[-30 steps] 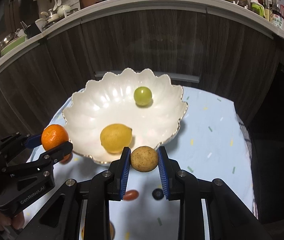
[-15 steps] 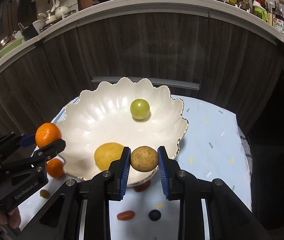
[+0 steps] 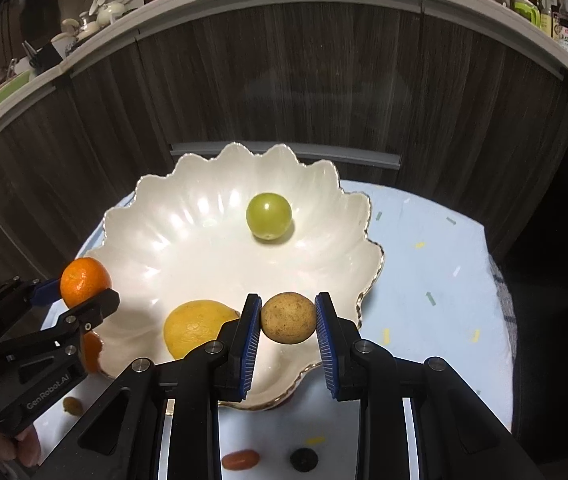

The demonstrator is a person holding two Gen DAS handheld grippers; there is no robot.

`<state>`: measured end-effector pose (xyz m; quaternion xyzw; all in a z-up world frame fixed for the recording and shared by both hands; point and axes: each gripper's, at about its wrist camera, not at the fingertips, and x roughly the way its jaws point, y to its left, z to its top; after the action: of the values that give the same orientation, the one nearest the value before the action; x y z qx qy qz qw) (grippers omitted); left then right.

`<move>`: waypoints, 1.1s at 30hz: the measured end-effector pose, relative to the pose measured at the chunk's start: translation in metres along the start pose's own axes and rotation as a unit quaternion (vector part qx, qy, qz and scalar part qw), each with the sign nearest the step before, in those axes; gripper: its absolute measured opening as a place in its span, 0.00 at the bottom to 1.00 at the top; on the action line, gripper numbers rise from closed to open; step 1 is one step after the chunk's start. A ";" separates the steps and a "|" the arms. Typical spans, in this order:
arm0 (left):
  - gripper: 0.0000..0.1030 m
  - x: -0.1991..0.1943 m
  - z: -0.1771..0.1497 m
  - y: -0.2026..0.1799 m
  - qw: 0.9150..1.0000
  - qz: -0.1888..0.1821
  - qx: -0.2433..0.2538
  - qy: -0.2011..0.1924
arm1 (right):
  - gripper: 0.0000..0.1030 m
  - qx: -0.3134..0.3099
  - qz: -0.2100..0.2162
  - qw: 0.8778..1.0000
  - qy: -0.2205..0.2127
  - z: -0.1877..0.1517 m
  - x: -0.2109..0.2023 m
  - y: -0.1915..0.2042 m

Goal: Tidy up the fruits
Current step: 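Carry the mandarin and kiwi over the bowl and open both tools, then withdraw both open tools from the bowl toward the remaining fruits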

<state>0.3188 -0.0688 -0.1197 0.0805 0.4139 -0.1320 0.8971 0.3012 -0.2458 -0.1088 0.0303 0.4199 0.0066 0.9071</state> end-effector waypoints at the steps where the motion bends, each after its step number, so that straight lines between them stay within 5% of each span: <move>1: 0.42 0.001 0.000 0.000 1.000 0.000 0.000 0.002 | 0.28 0.000 0.000 1.000 0.002 -0.001 0.002 0.000; 11: 0.44 0.011 -0.005 -0.002 1.000 0.000 -0.001 0.022 | 0.29 -0.004 -0.002 1.000 0.009 -0.002 0.011 0.002; 15: 0.64 0.008 -0.005 -0.001 1.000 0.007 -0.004 0.015 | 0.45 0.000 -0.008 1.000 0.004 -0.001 0.009 0.001; 25: 0.74 -0.003 -0.002 0.001 1.000 0.022 -0.002 0.005 | 0.63 0.005 -0.020 1.000 -0.011 -0.001 -0.002 -0.002; 33: 0.81 -0.019 -0.004 0.003 0.999 0.032 -0.003 -0.006 | 0.64 0.012 -0.024 0.999 -0.019 -0.004 -0.015 -0.003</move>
<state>0.3047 -0.0619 -0.1078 0.0898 0.4060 -0.1023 0.9037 0.2882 -0.2488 -0.1002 0.0308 0.4036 -0.0210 0.9142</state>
